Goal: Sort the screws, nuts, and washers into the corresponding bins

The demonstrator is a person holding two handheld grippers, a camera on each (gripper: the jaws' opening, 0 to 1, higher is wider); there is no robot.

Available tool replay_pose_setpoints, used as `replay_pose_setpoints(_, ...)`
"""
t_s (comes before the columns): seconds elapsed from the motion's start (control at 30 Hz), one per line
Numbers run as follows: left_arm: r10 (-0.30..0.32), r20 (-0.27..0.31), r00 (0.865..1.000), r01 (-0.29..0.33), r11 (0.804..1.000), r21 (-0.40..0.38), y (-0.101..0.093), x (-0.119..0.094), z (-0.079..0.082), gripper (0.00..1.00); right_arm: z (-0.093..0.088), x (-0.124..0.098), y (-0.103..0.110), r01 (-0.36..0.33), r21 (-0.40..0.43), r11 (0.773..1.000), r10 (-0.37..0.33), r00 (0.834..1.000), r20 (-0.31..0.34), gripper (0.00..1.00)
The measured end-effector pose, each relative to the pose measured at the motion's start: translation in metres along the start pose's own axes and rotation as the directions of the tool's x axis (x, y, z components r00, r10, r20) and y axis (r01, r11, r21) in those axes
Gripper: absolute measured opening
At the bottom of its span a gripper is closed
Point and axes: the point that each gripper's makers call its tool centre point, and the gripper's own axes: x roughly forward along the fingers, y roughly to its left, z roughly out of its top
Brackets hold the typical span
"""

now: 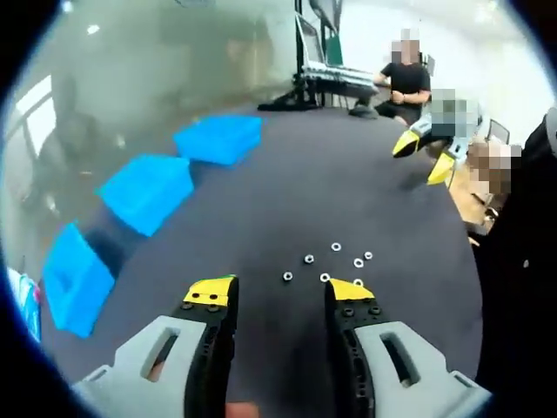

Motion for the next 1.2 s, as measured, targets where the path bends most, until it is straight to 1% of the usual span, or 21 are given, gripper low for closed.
replay_pose_setpoints(0.13,-0.018,-0.027,0.999,0.018,1.0,0.005,-0.003,0.011,-0.002,0.38,0.0,0.0,-0.001,0.002,0.001,1.0,-0.002,1.0,0.003,0.31)
replay_pose_setpoints(0.37,-0.034,-0.059,0.998,0.035,0.999,0.008,-0.004,0.021,-0.007,0.33,-0.001,0.001,-0.002,0.0,0.009,1.0,0.0,1.0,0.007,0.31)
replay_pose_setpoints(0.47,-0.038,-0.062,0.997,0.038,0.999,-0.005,-0.002,0.023,-0.007,0.3,-0.002,0.001,-0.002,0.001,0.013,1.0,-0.001,1.0,0.009,0.31)
replay_pose_setpoints(0.53,-0.038,-0.063,0.997,0.038,0.999,-0.013,0.0,0.026,-0.008,0.26,-0.002,0.001,-0.002,0.002,0.013,1.0,-0.002,1.0,0.008,0.31)
replay_pose_setpoints(0.7,-0.039,-0.066,0.997,0.037,0.999,-0.031,0.002,0.03,-0.012,0.23,-0.003,-0.001,-0.003,0.006,0.015,1.0,-0.006,1.0,0.008,0.31)
replay_pose_setpoints(0.9,-0.045,-0.061,0.997,0.042,0.998,-0.045,0.001,0.03,-0.013,0.2,-0.002,-0.001,-0.004,0.008,0.012,1.0,-0.008,1.0,0.007,0.31)
replay_pose_setpoints(1.07,-0.053,-0.062,0.997,0.051,0.998,-0.036,-0.003,0.031,-0.012,0.15,0.0,-0.001,-0.003,0.006,0.009,1.0,-0.006,1.0,0.009,0.31)
replay_pose_setpoints(1.2,-0.064,-0.058,0.996,0.061,0.997,-0.05,-0.006,0.031,-0.013,0.1,0.001,-0.001,-0.002,0.006,0.008,1.0,-0.006,1.0,0.009,0.31)
